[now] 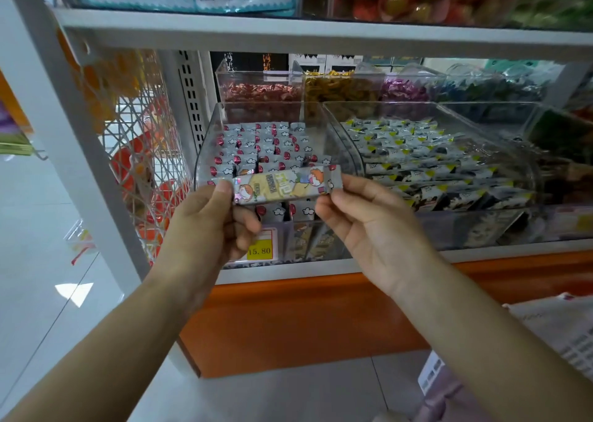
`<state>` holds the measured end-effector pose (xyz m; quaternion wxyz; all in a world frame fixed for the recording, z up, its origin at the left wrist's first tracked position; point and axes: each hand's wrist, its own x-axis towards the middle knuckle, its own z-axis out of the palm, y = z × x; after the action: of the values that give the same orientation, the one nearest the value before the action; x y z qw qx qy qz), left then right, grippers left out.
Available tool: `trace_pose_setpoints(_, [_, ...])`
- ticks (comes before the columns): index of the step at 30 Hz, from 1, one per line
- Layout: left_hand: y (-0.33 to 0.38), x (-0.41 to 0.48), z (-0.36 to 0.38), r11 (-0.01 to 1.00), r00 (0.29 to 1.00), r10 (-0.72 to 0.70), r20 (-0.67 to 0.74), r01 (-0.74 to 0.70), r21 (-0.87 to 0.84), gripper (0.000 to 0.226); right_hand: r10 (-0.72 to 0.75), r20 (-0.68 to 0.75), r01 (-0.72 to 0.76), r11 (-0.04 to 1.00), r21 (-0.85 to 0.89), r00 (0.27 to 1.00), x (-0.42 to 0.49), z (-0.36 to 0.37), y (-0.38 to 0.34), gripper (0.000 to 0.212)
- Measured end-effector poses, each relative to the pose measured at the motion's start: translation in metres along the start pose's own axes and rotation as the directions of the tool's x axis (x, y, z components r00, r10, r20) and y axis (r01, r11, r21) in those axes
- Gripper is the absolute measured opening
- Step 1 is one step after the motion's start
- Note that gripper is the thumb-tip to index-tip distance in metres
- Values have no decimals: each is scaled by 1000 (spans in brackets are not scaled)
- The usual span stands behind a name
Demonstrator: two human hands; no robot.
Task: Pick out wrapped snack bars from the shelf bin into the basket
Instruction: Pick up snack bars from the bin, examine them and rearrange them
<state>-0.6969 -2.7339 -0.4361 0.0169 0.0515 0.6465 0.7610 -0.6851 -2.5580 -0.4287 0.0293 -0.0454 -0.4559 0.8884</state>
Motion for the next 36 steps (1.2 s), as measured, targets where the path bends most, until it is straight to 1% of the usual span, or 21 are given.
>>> trace_pose_setpoints(4, [2, -2, 3, 997, 987, -42, 153, 50, -51, 18, -3, -79, 6, 999, 37, 997, 5, -3, -5, 18])
trace_pose_setpoints(7, [3, -4, 5, 996, 971, -50, 236, 66, -62, 12, 3, -121, 0, 1000, 25, 993, 6, -5, -6, 20])
trace_pose_setpoints(9, [3, -4, 5, 996, 964, -46, 261, 65, -65, 8, 11, -139, -11, 1000, 5, 990, 7, -6, -6, 19])
trace_pose_setpoints(12, [3, -3, 5, 998, 966, -41, 254, 51, -37, 12, -2, -120, -5, 998, -61, 993, 6, -7, -5, 15])
trace_pose_setpoints(14, [3, -2, 4, 999, 974, -29, 226, 32, -7, 17, -57, -82, 46, 990, -133, 995, 6, -7, -4, 15])
trace_pose_setpoints(17, [4, 3, 0, 1000, 987, -16, 160, 17, -1, 25, -98, -9, 95, 979, -179, 995, 5, -8, -3, 4])
trace_pose_setpoints(20, [5, 6, -8, 999, 998, 16, 68, -19, 49, 32, -104, 63, 117, 956, -270, 993, 5, -10, 0, 16])
trace_pose_setpoints(22, [4, 8, -12, 998, 1000, 22, 5, -22, 63, 39, -130, 111, 163, 911, -380, 985, 4, -9, 3, 19])
trace_pose_setpoints(23, [5, 8, -12, 999, 1000, 10, -7, -10, 40, 41, -142, 132, 186, 884, -428, 981, 4, -8, 5, 21])
trace_pose_setpoints(25, [7, 8, -10, 1000, 1000, -22, -2, 22, -23, 39, -167, 152, 221, 840, -496, 974, 3, -8, 7, 22])
trace_pose_setpoints(26, [8, 8, -9, 999, 1000, -22, 7, 22, -23, 33, -178, 156, 234, 823, -518, 972, 3, -7, 8, 21])
trace_pose_setpoints(28, [7, 6, -9, 997, 999, 20, 27, -22, 81, 16, -196, 160, 252, 803, -540, 967, 2, -6, 8, 13])
trace_pose_setpoints(29, [6, 4, -10, 990, 998, 41, 42, -46, 136, 15, -202, 163, 259, 797, -545, 966, 1, -5, 8, 10])
trace_pose_setpoints(30, [6, 3, -11, 983, 997, 55, 52, -64, 173, 20, -210, 166, 267, 792, -549, 964, -1, -5, 8, 9])
trace_pose_setpoints(32, [7, 1, -11, 975, 995, 82, 64, -94, 201, 31, -227, 156, 275, 782, -559, 961, -3, -4, 7, 8])
trace_pose_setpoints(33, [9, 0, -9, 969, 992, 101, 73, -115, 220, 33, -238, 140, 275, 778, -564, 961, -3, -4, 7, 10])
trace_pose_setpoints(35, [11, -1, -6, 946, 985, 144, 99, -166, 278, 30, -265, 99, 271, 758, -594, 959, -3, -5, 6, 16])
trace_pose_setpoints(36, [11, -2, -5, 933, 980, 166, 112, -193, 305, 25, -286, 82, 273, 731, -626, 955, -2, -5, 6, 17])
